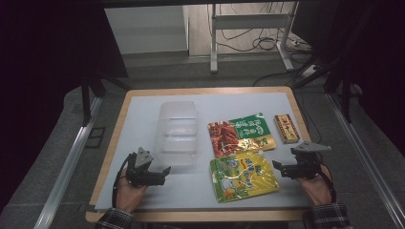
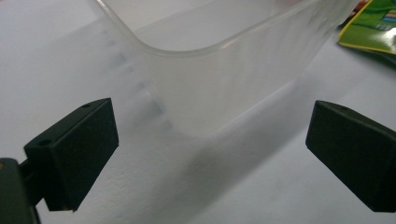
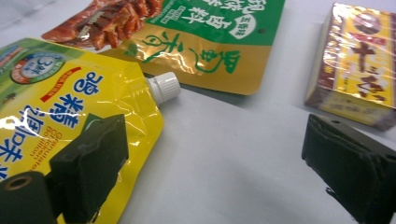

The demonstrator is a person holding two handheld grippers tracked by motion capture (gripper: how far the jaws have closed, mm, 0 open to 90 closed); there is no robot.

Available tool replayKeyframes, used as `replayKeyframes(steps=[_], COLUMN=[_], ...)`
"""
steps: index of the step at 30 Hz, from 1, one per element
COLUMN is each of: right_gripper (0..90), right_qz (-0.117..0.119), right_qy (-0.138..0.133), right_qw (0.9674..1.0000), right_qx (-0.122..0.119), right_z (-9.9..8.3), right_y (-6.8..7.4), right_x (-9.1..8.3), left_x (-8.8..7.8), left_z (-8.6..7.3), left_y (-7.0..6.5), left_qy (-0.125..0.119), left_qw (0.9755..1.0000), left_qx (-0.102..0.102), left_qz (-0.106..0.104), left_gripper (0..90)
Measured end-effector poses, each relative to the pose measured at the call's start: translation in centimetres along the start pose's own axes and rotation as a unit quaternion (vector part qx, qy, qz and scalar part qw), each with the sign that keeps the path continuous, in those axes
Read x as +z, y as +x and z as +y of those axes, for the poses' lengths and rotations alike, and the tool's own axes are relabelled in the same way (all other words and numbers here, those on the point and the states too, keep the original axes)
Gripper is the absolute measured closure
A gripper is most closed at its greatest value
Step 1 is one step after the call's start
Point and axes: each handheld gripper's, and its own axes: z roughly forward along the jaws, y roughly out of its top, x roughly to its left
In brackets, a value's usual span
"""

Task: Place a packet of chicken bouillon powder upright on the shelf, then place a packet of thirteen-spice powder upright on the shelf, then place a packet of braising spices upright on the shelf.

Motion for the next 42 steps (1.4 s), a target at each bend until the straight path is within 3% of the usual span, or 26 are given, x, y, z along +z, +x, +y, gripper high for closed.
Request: replayKeyframes(steps=[3, 5, 9, 10, 12, 19, 22, 26, 36, 42], right_gripper=[4.5, 3.7, 3.1, 2.9, 2.7, 2.2, 2.1, 2.1, 2.1, 2.2], right_qz=[0.005, 0.007, 0.009, 0.009, 0.010, 0.010, 0.011, 0.010, 0.011, 0.013], right_qy=[0.004, 0.009, 0.007, 0.007, 0.007, 0.003, 0.004, 0.005, 0.005, 0.007], right_qw=[1.0000, 0.9999, 0.9998, 0.9998, 0.9998, 0.9998, 0.9998, 0.9998, 0.9998, 0.9997], right_qx=[-0.002, -0.009, -0.014, -0.015, -0.015, -0.018, -0.018, -0.017, -0.018, -0.017], right_z=[0.0, 0.0, 0.1, 0.1, 0.1, 0.1, 0.1, 0.1, 0.2, 0.2], right_y=[0.0, 0.2, 0.3, 0.3, 0.3, 0.3, 0.2, 0.3, 0.2, 0.3], right_x=[0.2, 0.3, 0.4, 0.4, 0.5, 0.4, 0.4, 0.4, 0.4, 0.5], left_x=[-0.1, -0.3, -0.7, -0.7, -0.7, -0.7, -0.5, -0.5, -1.1, -1.5], left_z=[-0.1, -0.1, -0.1, -0.1, -0.1, -0.3, -0.5, -0.5, -0.3, 0.0], left_y=[0.2, 0.4, 0.4, 0.4, 0.4, -0.2, -0.8, -1.2, -1.8, -2.5], left_qy=[-0.001, -0.010, -0.027, -0.037, -0.038, -0.044, -0.032, -0.017, -0.009, -0.002], left_qw=[1.0000, 0.9997, 0.9991, 0.9983, 0.9980, 0.9968, 0.9979, 0.9981, 0.9982, 0.9967], left_qx=[-0.007, -0.021, -0.028, -0.030, -0.030, -0.006, 0.019, 0.036, 0.035, 0.044], left_qz=[-0.006, -0.008, -0.018, -0.033, -0.039, -0.066, -0.053, -0.046, -0.047, -0.069], left_gripper=[3.2, 3.6, 4.4, 4.4, 4.8, 3.7, 2.2, 1.0, 1.5, 1.8])
